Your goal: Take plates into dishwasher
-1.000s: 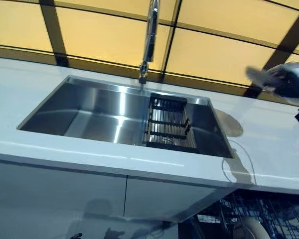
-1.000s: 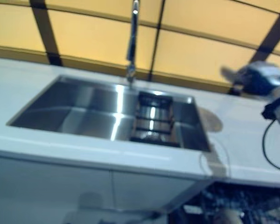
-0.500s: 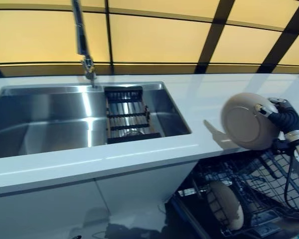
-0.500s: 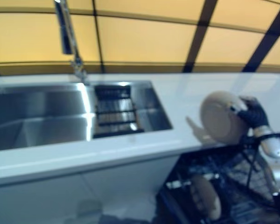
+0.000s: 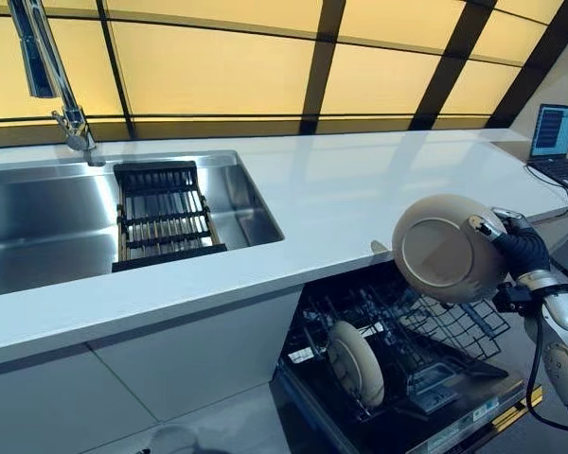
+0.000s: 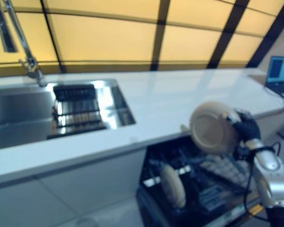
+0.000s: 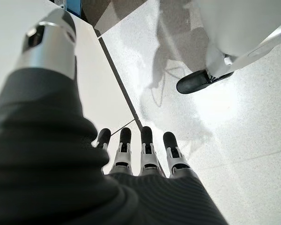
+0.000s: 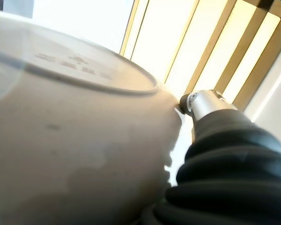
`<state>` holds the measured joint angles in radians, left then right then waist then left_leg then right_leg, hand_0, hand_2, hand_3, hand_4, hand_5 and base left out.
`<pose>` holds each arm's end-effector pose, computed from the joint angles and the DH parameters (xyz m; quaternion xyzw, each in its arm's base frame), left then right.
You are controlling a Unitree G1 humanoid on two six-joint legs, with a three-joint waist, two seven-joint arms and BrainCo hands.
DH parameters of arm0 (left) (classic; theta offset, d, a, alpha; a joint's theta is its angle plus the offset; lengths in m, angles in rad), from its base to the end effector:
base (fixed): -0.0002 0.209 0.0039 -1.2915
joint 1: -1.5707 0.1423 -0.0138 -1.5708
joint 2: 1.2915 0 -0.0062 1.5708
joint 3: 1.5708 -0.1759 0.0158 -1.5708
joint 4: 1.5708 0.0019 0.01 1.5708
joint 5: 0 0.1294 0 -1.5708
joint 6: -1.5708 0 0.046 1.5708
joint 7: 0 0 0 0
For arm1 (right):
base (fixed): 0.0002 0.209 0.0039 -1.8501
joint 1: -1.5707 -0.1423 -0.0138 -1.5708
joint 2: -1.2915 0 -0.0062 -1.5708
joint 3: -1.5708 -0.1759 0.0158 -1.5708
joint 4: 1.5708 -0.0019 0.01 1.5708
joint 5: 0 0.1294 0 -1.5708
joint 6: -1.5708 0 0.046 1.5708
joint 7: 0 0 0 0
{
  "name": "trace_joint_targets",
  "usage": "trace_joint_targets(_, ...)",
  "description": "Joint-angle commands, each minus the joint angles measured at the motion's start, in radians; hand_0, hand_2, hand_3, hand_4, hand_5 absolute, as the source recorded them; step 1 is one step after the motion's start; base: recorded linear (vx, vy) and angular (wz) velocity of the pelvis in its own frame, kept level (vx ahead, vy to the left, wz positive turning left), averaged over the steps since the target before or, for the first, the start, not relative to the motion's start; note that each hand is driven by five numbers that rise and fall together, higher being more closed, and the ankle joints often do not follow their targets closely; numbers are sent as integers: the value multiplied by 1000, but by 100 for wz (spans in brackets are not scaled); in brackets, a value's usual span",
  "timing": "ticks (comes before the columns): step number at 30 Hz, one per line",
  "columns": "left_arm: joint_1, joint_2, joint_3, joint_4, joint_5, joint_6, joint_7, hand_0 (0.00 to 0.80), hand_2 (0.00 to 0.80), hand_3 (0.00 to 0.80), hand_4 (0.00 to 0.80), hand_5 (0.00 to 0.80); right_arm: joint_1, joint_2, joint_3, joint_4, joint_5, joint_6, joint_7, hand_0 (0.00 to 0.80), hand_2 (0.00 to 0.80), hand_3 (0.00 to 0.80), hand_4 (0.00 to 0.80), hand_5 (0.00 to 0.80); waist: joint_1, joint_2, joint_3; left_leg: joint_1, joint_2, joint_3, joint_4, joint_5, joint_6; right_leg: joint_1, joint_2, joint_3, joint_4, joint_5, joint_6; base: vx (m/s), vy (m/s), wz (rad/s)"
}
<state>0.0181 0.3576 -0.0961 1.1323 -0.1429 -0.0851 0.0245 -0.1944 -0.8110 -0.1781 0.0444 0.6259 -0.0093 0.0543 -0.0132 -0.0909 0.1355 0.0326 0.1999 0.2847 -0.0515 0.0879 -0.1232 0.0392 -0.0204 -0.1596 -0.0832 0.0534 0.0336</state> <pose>0.0821 0.2595 -0.0821 0.1255 0.4994 0.0998 0.8514 0.2184 -0.2989 0.1699 -0.0850 -0.1389 -0.0358 0.9860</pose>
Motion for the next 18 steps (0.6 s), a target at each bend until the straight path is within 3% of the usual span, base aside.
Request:
trace_joint_targets(1, -24, 15, -11, 48, -13, -45, 19, 0, 0, 0, 0, 0, -77, -53, -71, -73, 43, -37, -35, 800, 800, 800, 800, 800, -1, -16, -20, -142, -36, -34, 34, 18, 48, 69, -58, 1, 128, -128, 36, -123, -158, 15)
trace_joint_targets(5, -22, 5, -10, 66, -12, -41, 6, 0, 0, 0, 0, 0, -74, -52, -88, -80, 42, -28, -44, 800, 800, 800, 800, 800, -15, -3, -22, -150, -21, -48, 57, 21, 33, 64, -43, 2, 132, -135, 13, -93, -131, 8)
trace_joint_targets(7, -16, 1, -7, 75, -18, -41, -1, 0, 0, 0, 0, 0, -59, -50, -95, -85, 53, -29, -37, 800, 800, 800, 800, 800, -17, 2, -23, -153, -39, -98, 76, 7, 34, 61, -38, 26, 133, -135, 5, -41, -59, 2)
trace_joint_targets(9, -7, -4, 0, 81, -27, -45, -4, 0, 0, 0, 0, 0, -51, -47, -90, -84, 53, -29, -28, 800, 800, 800, 800, 800, -11, 8, -23, -147, -69, -181, 97, -19, 41, 50, -37, 57, 142, -137, -2, -26, -9, -9)
trace_joint_targets(10, -5, -4, 5, 81, -32, -43, -6, 0, 0, 0, 0, 0, -49, -44, -84, -84, 49, -28, -28, 800, 800, 800, 800, 800, -13, 13, -24, -138, -75, -195, 93, -25, 43, 43, -37, 64, 147, -138, -3, -25, 16, -22)
trace_joint_targets(18, -12, -11, -3, 78, -45, -49, 4, 0, 0, 0, 0, 0, -14, 14, -62, -63, 3, -11, -26, 800, 800, 800, 800, 800, -24, 38, -25, -99, -85, -212, 52, -17, 40, 32, -42, 60, 157, -140, -5, -5, 47, -17)
